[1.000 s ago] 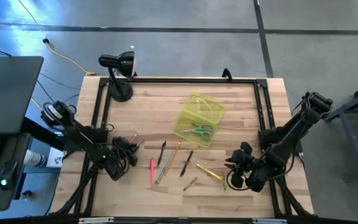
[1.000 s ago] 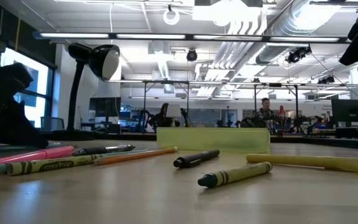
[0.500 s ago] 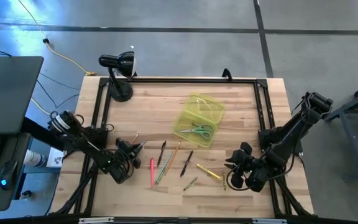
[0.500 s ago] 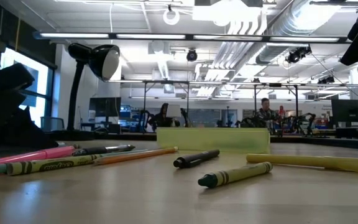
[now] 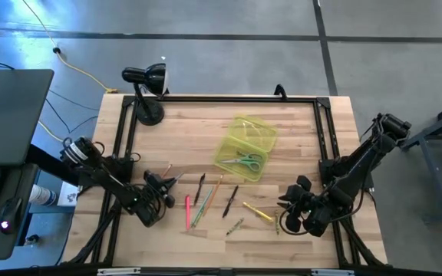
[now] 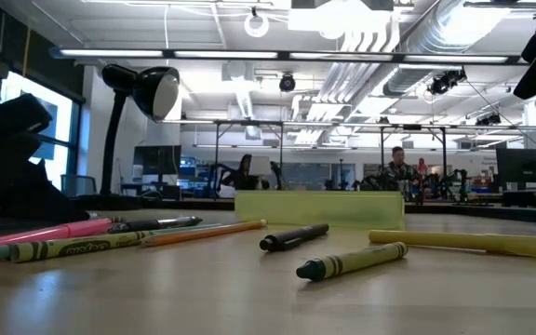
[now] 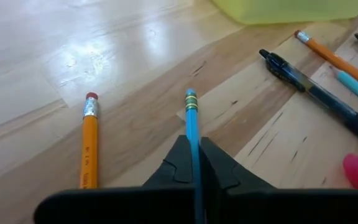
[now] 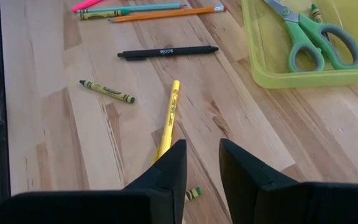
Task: Pick & place school supplies into a supply box
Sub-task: Put the top blue pencil into the yellow supply box
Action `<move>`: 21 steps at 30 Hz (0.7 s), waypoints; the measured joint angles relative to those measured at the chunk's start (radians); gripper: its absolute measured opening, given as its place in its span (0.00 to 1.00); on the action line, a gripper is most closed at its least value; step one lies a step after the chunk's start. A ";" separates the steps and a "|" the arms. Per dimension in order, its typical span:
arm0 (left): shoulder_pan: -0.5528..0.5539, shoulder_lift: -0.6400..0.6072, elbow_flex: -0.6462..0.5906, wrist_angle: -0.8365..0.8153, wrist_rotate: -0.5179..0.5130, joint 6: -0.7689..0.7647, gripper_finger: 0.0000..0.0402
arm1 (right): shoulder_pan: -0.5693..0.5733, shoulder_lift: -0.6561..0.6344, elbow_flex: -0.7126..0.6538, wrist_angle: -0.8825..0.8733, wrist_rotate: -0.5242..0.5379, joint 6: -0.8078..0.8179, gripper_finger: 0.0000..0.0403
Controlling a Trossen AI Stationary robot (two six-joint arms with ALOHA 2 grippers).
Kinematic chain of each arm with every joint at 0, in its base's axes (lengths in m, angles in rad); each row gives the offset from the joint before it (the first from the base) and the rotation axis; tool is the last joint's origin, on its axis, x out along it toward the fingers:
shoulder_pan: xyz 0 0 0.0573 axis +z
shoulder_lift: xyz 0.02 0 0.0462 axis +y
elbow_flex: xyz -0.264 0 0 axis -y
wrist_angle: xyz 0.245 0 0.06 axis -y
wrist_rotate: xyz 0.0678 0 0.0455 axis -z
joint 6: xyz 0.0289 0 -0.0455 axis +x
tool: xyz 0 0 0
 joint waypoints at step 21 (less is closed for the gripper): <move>0.383 -0.129 0.400 0.003 0.241 0.983 0.06 | 0.000 0.000 0.000 0.007 -0.014 -0.023 0.18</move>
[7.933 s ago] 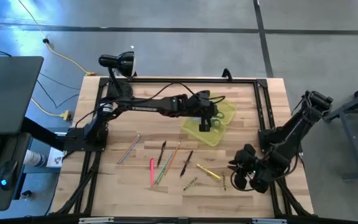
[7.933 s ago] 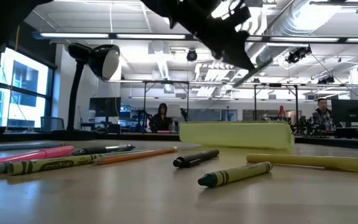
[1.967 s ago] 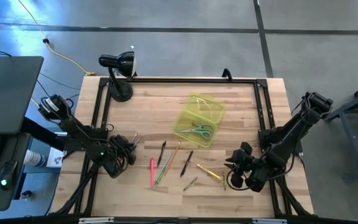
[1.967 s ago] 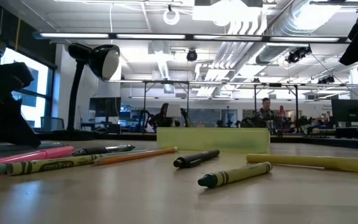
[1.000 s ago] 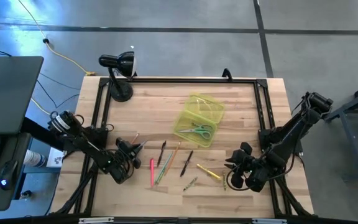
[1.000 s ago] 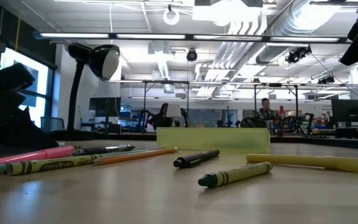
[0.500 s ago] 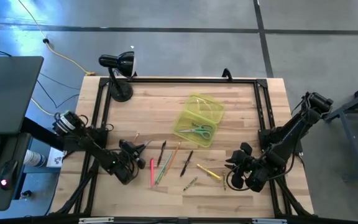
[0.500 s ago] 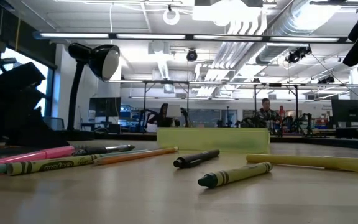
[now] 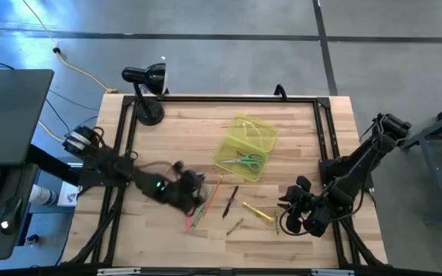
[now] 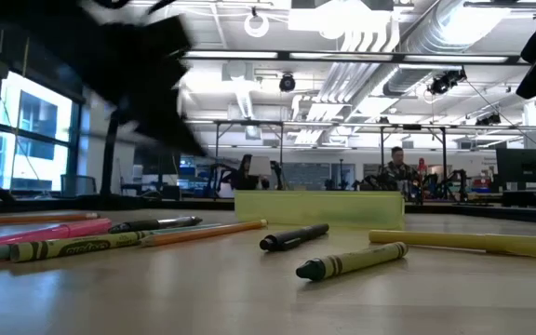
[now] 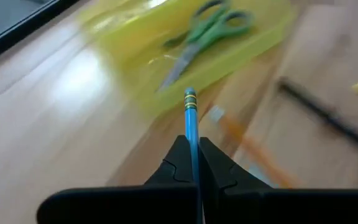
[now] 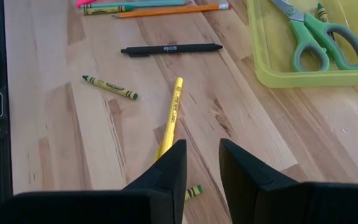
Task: Pick & place school supplies into a supply box
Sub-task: Put the top blue pencil into the yellow supply box
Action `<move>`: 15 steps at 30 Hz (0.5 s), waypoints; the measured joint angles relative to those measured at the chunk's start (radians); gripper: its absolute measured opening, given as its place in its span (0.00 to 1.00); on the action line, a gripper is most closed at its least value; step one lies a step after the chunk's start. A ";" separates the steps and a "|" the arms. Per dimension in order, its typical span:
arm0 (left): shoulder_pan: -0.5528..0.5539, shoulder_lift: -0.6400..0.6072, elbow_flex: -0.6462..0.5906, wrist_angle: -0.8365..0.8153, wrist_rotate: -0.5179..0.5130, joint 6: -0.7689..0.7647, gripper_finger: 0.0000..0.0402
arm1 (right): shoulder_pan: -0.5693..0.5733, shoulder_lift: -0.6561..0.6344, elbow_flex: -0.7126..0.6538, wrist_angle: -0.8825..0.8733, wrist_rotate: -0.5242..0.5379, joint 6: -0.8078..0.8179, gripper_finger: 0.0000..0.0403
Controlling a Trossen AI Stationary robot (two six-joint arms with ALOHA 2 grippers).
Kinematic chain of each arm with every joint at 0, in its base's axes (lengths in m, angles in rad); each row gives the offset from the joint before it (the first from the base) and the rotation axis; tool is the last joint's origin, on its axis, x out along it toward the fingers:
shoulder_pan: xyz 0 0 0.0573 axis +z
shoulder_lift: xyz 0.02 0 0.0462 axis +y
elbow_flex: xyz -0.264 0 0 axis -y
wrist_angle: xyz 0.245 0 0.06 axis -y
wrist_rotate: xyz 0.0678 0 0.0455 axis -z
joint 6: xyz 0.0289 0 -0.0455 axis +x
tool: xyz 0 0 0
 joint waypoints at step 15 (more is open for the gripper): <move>0.454 0.210 0.427 -0.003 0.775 0.729 0.06 | 0.000 0.000 0.000 0.002 -0.018 -0.002 0.18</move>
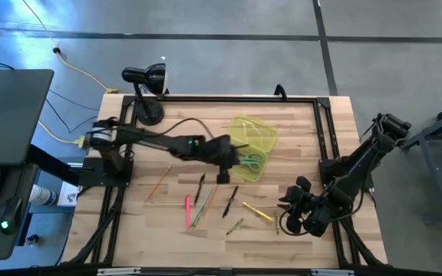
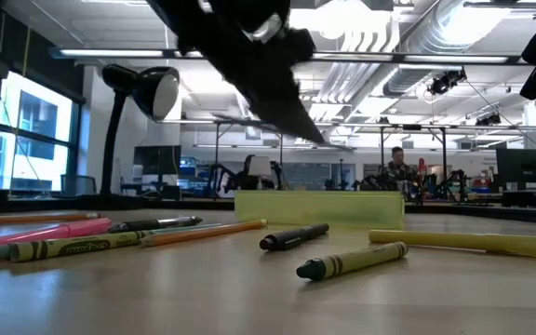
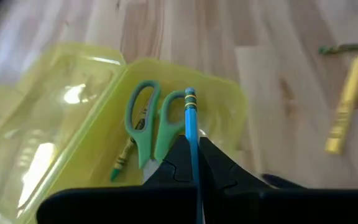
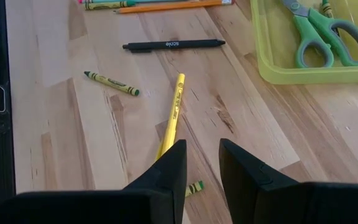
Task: Pick & place school supplies into a supply box
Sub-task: Put the top blue pencil into the yellow supply box
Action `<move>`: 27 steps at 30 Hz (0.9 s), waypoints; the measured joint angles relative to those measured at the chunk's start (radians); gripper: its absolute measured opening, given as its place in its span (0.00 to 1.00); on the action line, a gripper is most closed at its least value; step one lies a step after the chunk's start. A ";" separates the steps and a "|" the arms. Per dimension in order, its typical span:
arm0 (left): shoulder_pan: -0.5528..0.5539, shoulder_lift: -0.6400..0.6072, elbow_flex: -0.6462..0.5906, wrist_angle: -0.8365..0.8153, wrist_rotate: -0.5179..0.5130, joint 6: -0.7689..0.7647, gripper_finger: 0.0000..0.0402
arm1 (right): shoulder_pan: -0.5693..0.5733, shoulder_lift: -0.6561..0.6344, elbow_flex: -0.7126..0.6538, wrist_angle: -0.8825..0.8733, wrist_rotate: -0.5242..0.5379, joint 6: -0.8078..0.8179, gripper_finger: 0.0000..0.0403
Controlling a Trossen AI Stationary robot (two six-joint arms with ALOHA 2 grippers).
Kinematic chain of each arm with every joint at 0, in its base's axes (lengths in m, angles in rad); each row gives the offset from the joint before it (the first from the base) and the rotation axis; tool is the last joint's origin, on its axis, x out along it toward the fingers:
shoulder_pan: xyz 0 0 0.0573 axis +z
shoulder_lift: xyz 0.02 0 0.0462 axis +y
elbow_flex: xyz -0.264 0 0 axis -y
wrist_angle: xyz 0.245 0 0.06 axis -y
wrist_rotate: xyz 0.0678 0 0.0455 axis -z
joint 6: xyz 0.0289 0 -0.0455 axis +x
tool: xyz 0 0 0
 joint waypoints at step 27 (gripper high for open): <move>0.046 0.259 0.175 0.087 -0.098 -0.143 0.23 | 0.000 0.000 0.000 0.018 0.000 -0.017 0.18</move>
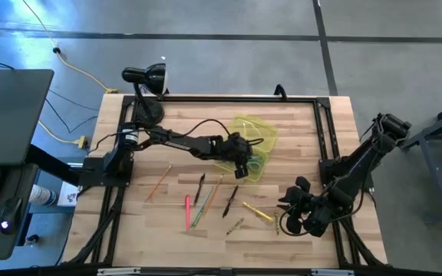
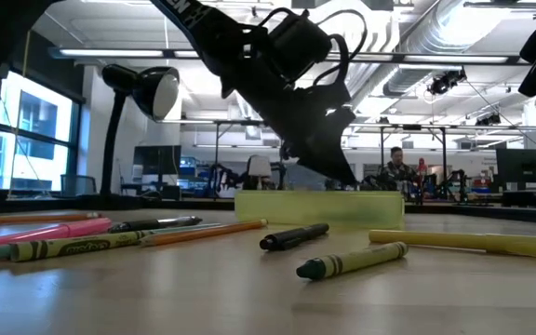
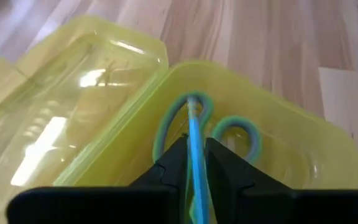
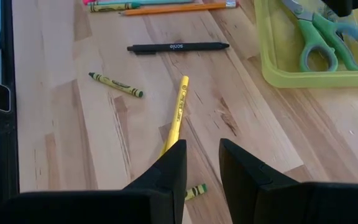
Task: Pick & place school supplies into a supply box
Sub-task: Put the top blue pencil into the yellow supply box, then put the left orange pencil into the yellow supply box
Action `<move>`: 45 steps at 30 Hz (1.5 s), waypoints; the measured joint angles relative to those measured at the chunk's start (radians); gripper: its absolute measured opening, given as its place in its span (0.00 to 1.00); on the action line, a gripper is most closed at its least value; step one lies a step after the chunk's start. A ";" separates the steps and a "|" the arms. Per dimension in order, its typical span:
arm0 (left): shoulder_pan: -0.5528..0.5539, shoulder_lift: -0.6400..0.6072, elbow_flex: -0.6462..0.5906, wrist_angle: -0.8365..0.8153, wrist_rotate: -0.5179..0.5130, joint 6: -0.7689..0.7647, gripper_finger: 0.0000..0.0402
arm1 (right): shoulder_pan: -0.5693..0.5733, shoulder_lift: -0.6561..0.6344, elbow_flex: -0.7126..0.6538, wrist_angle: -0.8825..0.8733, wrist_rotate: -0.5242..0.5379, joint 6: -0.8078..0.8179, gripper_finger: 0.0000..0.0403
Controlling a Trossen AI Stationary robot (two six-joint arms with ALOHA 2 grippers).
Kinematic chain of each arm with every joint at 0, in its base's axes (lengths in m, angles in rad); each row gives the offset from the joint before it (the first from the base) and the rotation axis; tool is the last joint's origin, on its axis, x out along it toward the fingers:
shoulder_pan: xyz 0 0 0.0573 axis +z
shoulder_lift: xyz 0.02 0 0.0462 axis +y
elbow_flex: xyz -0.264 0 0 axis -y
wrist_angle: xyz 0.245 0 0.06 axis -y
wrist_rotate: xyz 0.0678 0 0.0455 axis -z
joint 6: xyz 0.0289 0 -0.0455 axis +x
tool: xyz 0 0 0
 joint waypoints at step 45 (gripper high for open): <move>-0.481 -0.792 -0.331 -1.365 -0.480 -1.407 0.20 | 0.003 0.001 0.000 0.010 0.036 0.000 0.18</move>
